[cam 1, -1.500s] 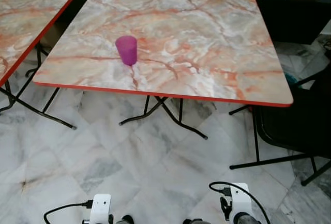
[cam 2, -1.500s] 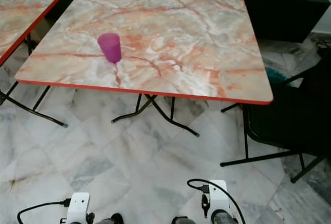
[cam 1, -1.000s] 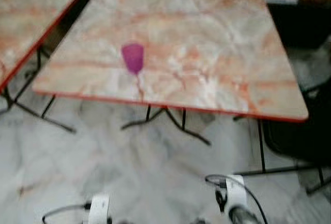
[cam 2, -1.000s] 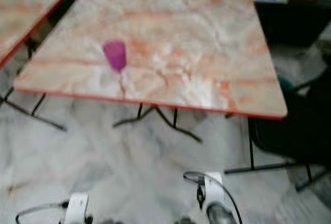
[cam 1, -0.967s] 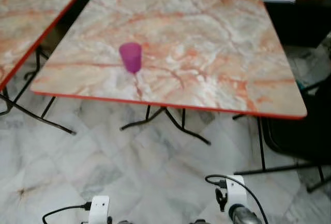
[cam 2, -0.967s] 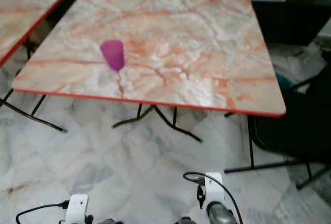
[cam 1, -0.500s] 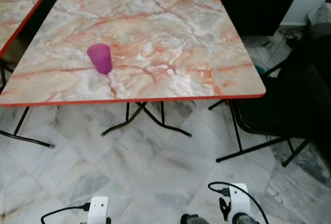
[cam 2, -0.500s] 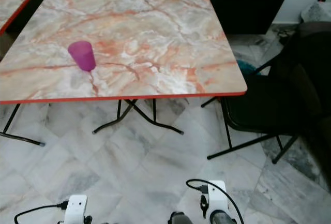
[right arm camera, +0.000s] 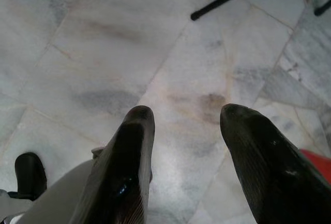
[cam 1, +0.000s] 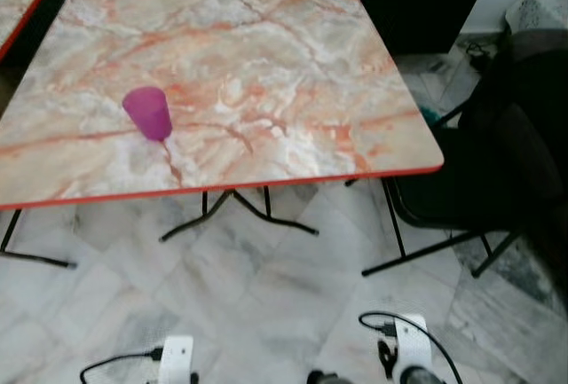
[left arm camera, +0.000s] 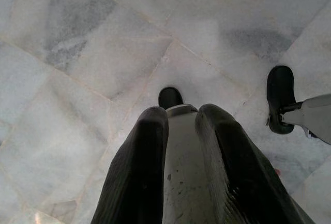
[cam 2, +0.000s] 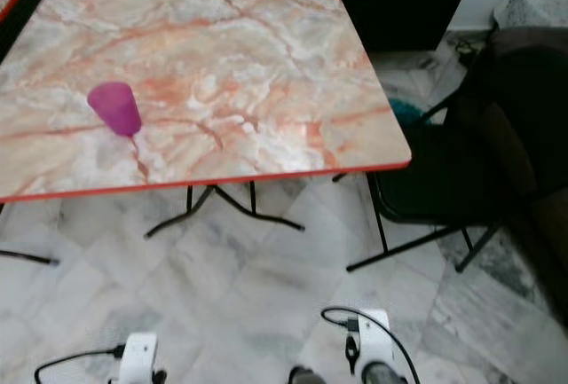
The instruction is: Setting the table
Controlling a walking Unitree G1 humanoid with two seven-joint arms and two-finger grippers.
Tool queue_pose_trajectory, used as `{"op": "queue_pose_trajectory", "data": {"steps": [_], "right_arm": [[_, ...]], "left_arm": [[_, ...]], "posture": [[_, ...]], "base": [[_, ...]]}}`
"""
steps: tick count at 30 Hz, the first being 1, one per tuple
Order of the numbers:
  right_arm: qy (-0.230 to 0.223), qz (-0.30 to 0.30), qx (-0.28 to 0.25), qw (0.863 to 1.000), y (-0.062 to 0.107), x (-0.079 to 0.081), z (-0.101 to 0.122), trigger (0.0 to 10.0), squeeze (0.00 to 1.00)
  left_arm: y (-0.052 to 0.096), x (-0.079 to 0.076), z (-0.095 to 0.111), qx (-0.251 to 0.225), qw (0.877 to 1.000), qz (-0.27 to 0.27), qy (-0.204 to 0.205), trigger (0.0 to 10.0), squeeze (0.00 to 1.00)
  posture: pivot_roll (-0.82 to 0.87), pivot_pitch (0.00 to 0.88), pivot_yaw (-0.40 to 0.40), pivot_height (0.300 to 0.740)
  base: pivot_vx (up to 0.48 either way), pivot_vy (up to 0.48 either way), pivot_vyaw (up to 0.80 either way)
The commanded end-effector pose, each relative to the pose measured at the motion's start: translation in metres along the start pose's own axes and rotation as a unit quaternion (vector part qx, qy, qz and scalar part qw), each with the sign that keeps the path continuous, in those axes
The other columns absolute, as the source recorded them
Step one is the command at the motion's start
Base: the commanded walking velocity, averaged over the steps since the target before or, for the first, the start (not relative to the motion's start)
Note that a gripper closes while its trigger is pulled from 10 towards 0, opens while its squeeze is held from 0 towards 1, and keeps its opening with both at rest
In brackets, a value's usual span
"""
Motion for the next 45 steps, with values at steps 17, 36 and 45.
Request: {"op": "queue_pose_trajectory", "data": {"steps": [17, 36, 45], "right_arm": [[-0.007, 0.005, 0.012, 1.000, 0.002, 0.003, -0.009, 10.0, 0.00], [-0.005, 0.001, 0.009, 1.000, 0.001, 0.000, -0.005, 10.0, 0.00], [-0.007, -0.001, 0.008, 1.000, 0.001, -0.002, -0.004, 10.0, 0.00]], "left_arm": [[0.004, 0.005, -0.022, 0.033, 0.999, 0.001, -0.001, 10.0, 0.00], [0.009, 0.023, -0.022, -0.007, 0.985, 0.142, 0.095, 10.0, 0.00], [0.041, 0.132, 0.066, -0.176, 0.923, 0.312, 0.138, 10.0, 0.00]], "posture": [[-0.06, 0.192, -0.027, 0.740], [-0.04, 0.209, -0.053, 0.740], [-0.03, 0.205, -0.056, 0.740]], "base": [[0.186, 0.000, -0.16], [0.000, 0.000, -0.04], [0.000, 0.000, 0.00]]}}
Point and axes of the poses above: a point about 5 cm out from each wrist's last joint towards the gripper, its own y axis pointing back from the gripper into the wrist, its own z axis along the axis of the wrist's last joint, x = y × z, the point moved 4 cm from there along -y, pointing out of the wrist towards the gripper, and after that the axes turned 8 degrees about y, right-handed, at the moved point
